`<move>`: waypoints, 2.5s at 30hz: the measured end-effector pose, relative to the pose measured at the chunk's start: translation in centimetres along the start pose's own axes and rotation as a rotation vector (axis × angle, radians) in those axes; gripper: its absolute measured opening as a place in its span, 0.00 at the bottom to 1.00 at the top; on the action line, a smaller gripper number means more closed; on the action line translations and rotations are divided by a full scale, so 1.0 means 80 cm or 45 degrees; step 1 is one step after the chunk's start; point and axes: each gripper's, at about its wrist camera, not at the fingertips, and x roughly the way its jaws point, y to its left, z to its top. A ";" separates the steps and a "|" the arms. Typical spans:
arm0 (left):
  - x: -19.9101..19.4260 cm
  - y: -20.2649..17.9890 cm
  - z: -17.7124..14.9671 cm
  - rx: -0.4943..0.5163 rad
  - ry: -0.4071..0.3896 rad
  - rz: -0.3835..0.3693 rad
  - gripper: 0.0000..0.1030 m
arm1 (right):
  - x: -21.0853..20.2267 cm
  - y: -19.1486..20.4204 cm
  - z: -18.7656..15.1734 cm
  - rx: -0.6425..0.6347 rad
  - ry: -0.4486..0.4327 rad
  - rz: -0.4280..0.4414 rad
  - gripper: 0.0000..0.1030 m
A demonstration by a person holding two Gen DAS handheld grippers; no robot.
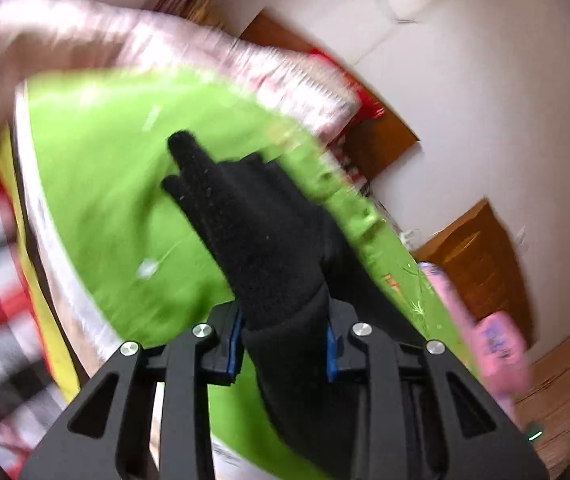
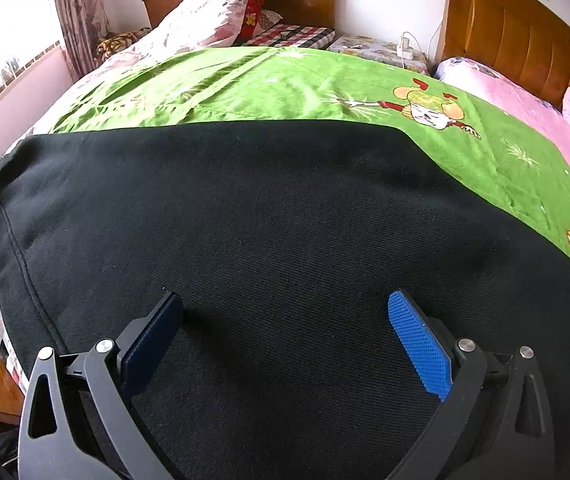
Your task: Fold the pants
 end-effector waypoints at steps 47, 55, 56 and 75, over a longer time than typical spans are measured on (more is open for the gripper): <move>-0.016 -0.189 -0.200 0.980 0.235 -0.179 0.83 | -0.043 -0.015 -0.046 0.658 -0.036 0.902 0.49; -0.008 -0.192 -0.200 0.982 0.279 -0.240 0.55 | -0.044 0.007 -0.036 0.553 -0.125 0.826 0.10; -0.015 -0.193 -0.195 0.982 0.258 -0.258 0.52 | -0.057 0.014 -0.034 0.515 -0.156 0.817 0.10; -0.044 -0.188 -0.194 1.050 0.270 -0.256 0.76 | -0.067 -0.008 -0.095 0.600 -0.108 0.916 0.51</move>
